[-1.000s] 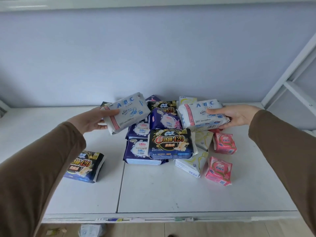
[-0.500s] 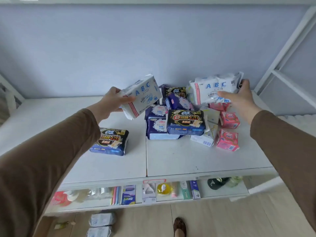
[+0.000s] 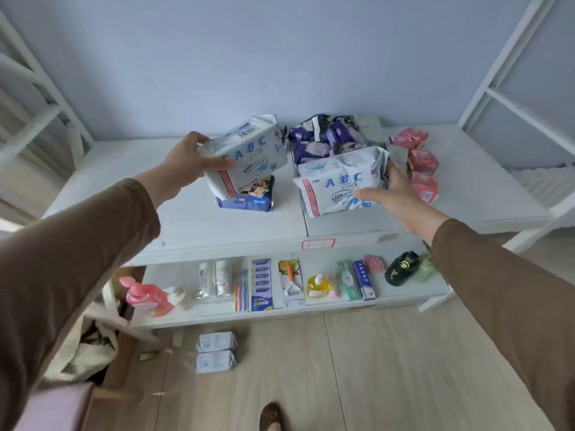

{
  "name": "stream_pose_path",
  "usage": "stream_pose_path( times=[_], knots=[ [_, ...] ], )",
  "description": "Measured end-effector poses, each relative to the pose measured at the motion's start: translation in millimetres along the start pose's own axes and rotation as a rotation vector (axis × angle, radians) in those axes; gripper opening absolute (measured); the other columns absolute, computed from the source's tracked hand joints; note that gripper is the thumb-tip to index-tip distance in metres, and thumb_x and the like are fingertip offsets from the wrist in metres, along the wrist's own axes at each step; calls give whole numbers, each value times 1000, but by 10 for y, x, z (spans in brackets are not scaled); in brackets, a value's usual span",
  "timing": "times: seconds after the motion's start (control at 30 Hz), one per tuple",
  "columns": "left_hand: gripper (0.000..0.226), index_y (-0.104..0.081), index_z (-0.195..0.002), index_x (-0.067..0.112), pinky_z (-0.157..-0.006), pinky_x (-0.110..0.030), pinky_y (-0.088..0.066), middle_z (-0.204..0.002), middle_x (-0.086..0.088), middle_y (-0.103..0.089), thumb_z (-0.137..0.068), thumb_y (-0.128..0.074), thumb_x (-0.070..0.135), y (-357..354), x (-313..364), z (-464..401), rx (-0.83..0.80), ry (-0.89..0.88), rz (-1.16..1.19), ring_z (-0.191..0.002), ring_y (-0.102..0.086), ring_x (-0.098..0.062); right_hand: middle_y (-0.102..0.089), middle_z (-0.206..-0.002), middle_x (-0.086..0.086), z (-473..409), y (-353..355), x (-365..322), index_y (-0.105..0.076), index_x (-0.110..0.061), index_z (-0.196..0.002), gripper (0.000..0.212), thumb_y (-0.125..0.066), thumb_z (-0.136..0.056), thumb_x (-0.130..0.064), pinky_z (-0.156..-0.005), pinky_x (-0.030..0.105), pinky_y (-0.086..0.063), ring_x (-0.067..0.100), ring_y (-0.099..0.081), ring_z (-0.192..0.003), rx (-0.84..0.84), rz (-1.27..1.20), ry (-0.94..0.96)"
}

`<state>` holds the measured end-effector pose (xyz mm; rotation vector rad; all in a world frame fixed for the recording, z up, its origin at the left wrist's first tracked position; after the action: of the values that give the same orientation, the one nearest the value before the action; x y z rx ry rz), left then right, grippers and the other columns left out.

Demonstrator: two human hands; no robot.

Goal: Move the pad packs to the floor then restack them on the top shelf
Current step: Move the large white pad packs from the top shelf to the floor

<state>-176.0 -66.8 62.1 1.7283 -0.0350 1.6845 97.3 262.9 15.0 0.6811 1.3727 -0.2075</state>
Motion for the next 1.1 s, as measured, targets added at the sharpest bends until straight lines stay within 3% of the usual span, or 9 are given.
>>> stream_pose_path(
  times=[0.1, 0.2, 0.37, 0.5, 0.57, 0.67, 0.77, 0.9, 1.1],
  knots=[
    [88, -55, -111, 32, -72, -29, -46, -106, 6, -64, -36, -88, 63, 158, -314, 518, 11, 21, -59, -94, -59, -12, -67, -127, -10, 424, -344, 185, -50, -29, -137, 81, -91, -67, -26, -99, 36, -52, 8, -65, -113, -81, -34, -19],
    [77, -54, -113, 34, -73, -30, -45, -110, 1, -65, -49, -91, 54, 202, -736, 1024, -16, 67, -89, -97, -60, -18, -72, -115, -12, 933, -688, 420, -57, -36, -123, 75, -93, -58, -35, -84, 30, -57, 6, -68, -104, -147, -52, -66],
    [75, -48, -126, 33, -75, -39, -55, -119, -7, -61, -63, -88, 39, 181, -1453, 1726, -70, 134, -240, -94, -62, -26, -70, -116, -14, 1728, -1225, 940, -56, -40, -121, 70, -92, -64, -19, -83, 17, -55, -1, -67, -103, -219, -43, -180],
    [77, -46, -128, 32, -60, -31, -49, -121, -7, -58, -64, -88, 40, 155, -2049, 2105, -130, 164, -291, -86, -60, -23, -67, -117, -18, 2252, -1734, 1329, -55, -41, -118, 66, -90, -68, -16, -87, 19, -50, -3, -62, -106, -281, 8, -262],
    [75, -47, -125, 37, -63, -34, -53, -123, -5, -56, -64, -89, 41, 150, -2397, 2237, -150, 179, -335, -97, -60, -27, -66, -112, -24, 2485, -2001, 1525, -54, -40, -120, 68, -91, -67, -18, -81, 14, -50, -10, -62, -100, -288, 21, -314],
    [79, -46, -129, 35, -84, -38, -51, -123, -1, -52, -63, -88, 45, 163, -3013, 2369, -182, 179, -427, -109, -53, -26, -68, -115, -20, 2817, -2483, 1854, -56, -33, -127, 71, -91, -68, -17, -79, 12, -52, -9, -64, -102, -302, 35, -393],
    [83, -46, -132, 30, -93, -41, -51, -127, 0, -50, -62, -89, 44, 142, -3703, 2418, -240, 185, -409, -111, -54, -24, -70, -119, -11, 3089, -3024, 2248, -56, -26, -131, 70, -89, -71, -12, -86, 21, -55, 3, -66, -108, -303, 60, -465],
    [85, -47, -132, 29, -88, -29, -40, -124, 0, -49, -61, -90, 43, 29, -4688, 2412, -278, 198, -456, -108, -50, -18, -71, -117, -7, 3354, -3812, 2918, -56, -24, -129, 66, -87, -72, -8, -95, 33, -55, 11, -67, -110, -327, 79, -542],
    [86, -47, -133, 32, -82, -31, -47, -118, 0, -47, -60, -91, 39, -499, -6314, 2465, -341, 264, -480, -107, -55, -23, -72, -113, -4, 3569, -4846, 4169, -58, -27, -121, 63, -87, -67, -13, -95, 42, -56, 17, -67, -110, -343, 75, -574]
  ],
)
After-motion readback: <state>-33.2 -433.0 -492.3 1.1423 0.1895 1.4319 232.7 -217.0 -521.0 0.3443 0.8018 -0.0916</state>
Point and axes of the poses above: each hand's wrist, its own z-axis away from the middle knuckle, its own y-axis out of the back of the hand, x = y × z, the point moved 8 cm from there along -z, towards the middle knuckle
